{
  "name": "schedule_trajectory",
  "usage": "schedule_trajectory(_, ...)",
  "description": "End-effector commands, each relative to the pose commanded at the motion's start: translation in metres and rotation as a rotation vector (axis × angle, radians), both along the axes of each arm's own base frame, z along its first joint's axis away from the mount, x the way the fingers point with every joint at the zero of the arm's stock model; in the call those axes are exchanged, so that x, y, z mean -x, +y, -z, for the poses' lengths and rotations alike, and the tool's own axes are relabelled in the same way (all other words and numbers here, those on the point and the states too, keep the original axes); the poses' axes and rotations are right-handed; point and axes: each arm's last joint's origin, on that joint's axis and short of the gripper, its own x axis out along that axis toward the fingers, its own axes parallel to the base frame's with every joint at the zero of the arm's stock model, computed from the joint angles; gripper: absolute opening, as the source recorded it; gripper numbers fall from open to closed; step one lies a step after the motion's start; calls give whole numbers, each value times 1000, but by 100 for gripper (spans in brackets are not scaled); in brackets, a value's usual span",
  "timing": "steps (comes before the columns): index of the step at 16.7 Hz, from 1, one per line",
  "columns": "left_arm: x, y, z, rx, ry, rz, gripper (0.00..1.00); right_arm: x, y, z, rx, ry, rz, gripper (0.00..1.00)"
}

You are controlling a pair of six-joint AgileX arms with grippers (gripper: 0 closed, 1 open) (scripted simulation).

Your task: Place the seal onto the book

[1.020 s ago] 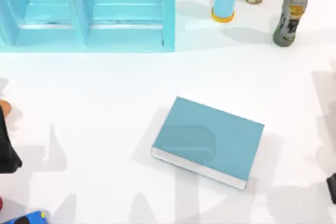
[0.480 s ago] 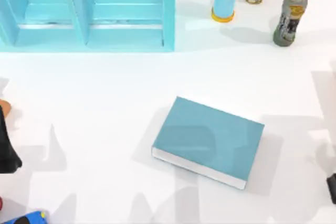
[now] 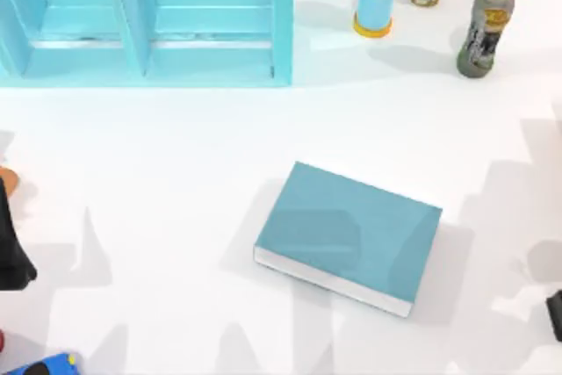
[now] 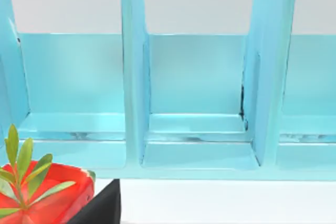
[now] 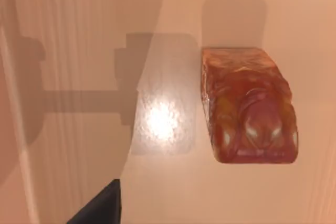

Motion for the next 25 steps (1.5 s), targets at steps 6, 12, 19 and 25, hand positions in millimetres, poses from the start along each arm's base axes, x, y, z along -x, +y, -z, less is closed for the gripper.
schedule_trajectory(6,0,0,0,0,0,0,100,0,1,0,2,-5,-2,100)
schedule_trajectory(12,0,0,0,0,0,0,100,-6,-6,22,2,-8,0,100)
schedule_trajectory(19,0,0,0,0,0,0,100,-1,0,95,2,-5,0,100)
schedule_trajectory(25,0,0,0,0,0,0,100,0,0,100,0,0,0,92)
